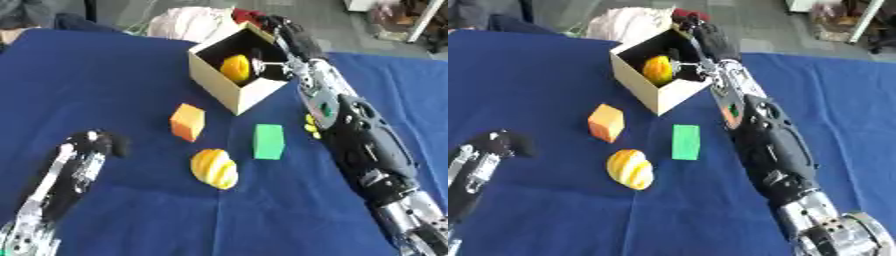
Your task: Pick up objects on the table and place them in the box.
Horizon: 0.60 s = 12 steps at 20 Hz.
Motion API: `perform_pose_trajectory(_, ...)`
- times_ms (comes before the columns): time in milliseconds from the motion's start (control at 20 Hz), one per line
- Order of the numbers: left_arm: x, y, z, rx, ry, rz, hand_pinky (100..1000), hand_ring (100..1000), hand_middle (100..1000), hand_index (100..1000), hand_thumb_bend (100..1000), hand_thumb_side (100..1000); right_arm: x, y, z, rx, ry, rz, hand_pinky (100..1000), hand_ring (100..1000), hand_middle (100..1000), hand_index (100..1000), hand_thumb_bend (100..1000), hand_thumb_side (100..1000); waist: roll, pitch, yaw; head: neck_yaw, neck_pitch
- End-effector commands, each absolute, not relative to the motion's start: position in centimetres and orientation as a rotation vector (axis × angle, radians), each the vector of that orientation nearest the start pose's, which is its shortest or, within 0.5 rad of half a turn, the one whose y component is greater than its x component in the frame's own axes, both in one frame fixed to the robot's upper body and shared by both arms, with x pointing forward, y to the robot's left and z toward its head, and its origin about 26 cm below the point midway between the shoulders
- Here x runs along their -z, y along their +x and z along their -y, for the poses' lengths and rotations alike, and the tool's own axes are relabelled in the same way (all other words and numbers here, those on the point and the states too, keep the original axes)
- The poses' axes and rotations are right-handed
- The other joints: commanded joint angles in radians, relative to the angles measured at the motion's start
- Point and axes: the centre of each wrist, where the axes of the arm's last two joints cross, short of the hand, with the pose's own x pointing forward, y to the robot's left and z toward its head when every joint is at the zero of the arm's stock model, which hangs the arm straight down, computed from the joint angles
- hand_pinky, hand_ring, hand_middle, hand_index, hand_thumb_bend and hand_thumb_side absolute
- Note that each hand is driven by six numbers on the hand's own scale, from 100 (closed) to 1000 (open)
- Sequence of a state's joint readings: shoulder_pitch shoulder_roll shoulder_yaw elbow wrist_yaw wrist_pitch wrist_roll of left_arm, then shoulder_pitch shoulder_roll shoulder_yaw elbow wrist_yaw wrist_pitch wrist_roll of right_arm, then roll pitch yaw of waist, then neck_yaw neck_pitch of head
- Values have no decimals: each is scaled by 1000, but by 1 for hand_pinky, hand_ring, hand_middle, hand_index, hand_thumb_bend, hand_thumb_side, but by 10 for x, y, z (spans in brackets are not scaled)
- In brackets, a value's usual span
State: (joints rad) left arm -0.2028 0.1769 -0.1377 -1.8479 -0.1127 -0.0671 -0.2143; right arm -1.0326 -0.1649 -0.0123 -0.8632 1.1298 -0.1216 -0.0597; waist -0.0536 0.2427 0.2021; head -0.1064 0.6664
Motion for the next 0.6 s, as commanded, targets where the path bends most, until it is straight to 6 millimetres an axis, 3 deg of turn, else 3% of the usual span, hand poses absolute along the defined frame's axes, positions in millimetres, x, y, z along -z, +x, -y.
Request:
perform_pose_trajectory(50, -126, 304, -217, 635, -64, 2062, 666, 571, 511, 651, 100, 766, -202, 494, 181, -1167, -1090, 1768, 780, 815, 802, 970, 100, 265, -9, -2, -4, -4, -8)
perform_pose_trajectory(200, -125, 304, -219, 627, -58, 2056, 665, 571, 510, 651, 100, 770, -217, 492, 184, -1187, -1065, 1808, 780, 816, 802, 967, 100, 198, -7, -5, -17, -2, -3)
perform_pose_trajectory(450, -115, 301, -226, 601, -24, 2023, 665, 571, 510, 651, 100, 780, -249, 484, 205, -1259, -1005, 1895, 785, 819, 807, 969, 100, 198, -7, -18, -72, 21, 16)
perform_pose_trajectory(600, -110, 299, -230, 589, -2, 2005, 665, 570, 510, 651, 100, 784, -255, 478, 226, -1340, -948, 1873, 794, 823, 813, 974, 100, 201, -7, -23, -107, 36, 26)
